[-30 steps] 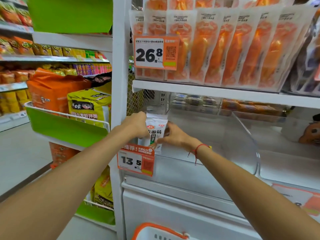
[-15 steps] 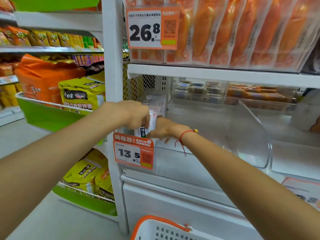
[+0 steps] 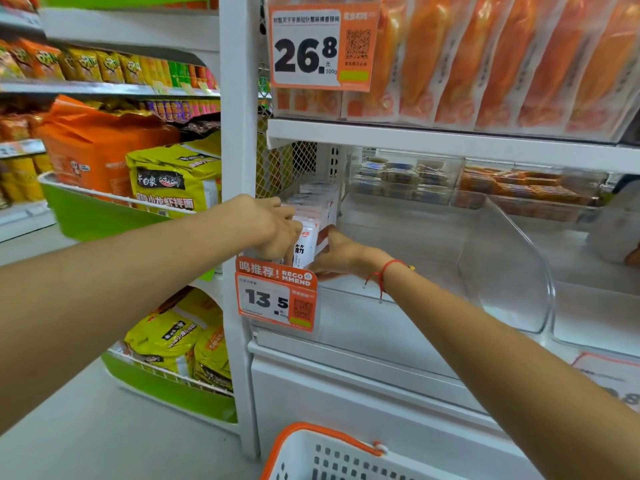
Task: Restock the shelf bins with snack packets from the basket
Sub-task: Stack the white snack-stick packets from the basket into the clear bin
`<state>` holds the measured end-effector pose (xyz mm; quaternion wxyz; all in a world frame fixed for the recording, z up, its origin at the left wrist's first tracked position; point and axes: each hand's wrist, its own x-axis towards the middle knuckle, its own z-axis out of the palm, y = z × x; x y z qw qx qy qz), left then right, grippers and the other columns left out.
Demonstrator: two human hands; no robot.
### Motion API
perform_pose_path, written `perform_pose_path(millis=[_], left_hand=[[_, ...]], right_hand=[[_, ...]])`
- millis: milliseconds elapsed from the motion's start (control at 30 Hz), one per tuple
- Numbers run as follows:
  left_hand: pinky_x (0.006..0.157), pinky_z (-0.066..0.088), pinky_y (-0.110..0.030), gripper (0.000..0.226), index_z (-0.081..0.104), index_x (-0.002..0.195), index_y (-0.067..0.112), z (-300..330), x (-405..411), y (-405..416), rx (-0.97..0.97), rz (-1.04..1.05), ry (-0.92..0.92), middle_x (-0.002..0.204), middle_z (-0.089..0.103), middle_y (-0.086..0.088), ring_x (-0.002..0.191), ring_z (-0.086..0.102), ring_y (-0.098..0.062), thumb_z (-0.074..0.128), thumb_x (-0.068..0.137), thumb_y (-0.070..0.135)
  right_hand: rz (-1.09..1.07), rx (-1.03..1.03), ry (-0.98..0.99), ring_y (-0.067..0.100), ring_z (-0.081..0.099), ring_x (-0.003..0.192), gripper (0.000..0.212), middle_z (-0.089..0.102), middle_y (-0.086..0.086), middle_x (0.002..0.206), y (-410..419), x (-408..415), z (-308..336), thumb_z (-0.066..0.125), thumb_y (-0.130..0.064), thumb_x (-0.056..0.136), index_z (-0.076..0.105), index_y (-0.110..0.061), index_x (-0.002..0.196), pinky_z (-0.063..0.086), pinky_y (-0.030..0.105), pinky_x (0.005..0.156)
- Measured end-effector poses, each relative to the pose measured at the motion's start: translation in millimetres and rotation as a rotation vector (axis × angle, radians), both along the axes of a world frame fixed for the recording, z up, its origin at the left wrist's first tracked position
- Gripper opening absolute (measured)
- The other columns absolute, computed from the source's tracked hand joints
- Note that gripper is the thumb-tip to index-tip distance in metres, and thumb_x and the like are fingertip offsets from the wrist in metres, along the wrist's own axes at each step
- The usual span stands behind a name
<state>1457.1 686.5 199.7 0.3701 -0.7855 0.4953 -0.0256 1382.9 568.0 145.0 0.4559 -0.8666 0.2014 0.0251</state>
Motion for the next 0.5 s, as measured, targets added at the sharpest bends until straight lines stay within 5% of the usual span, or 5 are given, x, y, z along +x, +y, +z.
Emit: perform_pose_path(millis=[67, 133, 233, 367, 500], left_hand=[[0.106, 0.025, -0.032, 0.042, 0.037, 0.138, 0.047, 0, 0, 4, 0.013, -0.024, -0.015, 0.142, 0.028, 0.012, 0.13, 0.025, -0.019, 0.039, 0.097, 0.037], [0.103, 0.023, -0.03, 0.042, 0.035, 0.138, 0.05, -1, 1, 6, 0.02, -0.025, -0.018, 0.143, 0.026, 0.013, 0.131, 0.022, -0.017, 0.038, 0.098, 0.038], [0.107, 0.028, -0.039, 0.044, 0.035, 0.137, 0.049, -3, 6, 3, 0.009, 0.033, -0.001, 0.142, 0.027, 0.013, 0.13, 0.024, -0.018, 0.04, 0.095, 0.038], [0.108, 0.029, -0.047, 0.051, 0.033, 0.141, 0.041, -2, 7, -1, -0.018, 0.147, 0.029, 0.148, 0.025, 0.005, 0.135, 0.022, -0.024, 0.038, 0.091, 0.035], [0.106, 0.035, -0.046, 0.059, 0.042, 0.14, 0.032, 4, -8, 1, -0.116, 0.294, 0.16, 0.147, 0.037, -0.002, 0.131, 0.036, -0.026, 0.034, 0.082, 0.037]], right_hand=[[0.052, -0.093, 0.042, 0.02, 0.06, 0.085, 0.057, 0.052, 0.016, 0.127, 4, 2, -3, 0.062, -0.016, 0.09, 0.026, -0.013, 0.133, 0.053, 0.023, 0.053], [0.076, -0.16, 0.067, 0.022, 0.059, 0.088, 0.058, 0.052, 0.015, 0.131, 3, 2, -5, 0.061, -0.023, 0.092, 0.024, -0.014, 0.137, 0.052, 0.025, 0.058], [0.085, -0.048, 0.119, 0.022, 0.06, 0.102, 0.067, 0.054, 0.012, 0.132, -1, -1, -6, 0.065, -0.021, 0.089, 0.021, -0.013, 0.139, 0.05, 0.027, 0.075], [0.131, 0.079, 0.232, 0.019, 0.055, 0.113, 0.079, 0.053, 0.006, 0.137, -9, -12, -2, 0.064, -0.016, 0.09, 0.01, -0.02, 0.148, 0.048, 0.024, 0.068], [0.059, 0.04, 0.136, 0.019, 0.062, 0.103, 0.062, 0.056, 0.003, 0.131, -14, -33, 2, 0.059, -0.013, 0.092, 0.028, -0.016, 0.146, 0.052, 0.026, 0.075]])
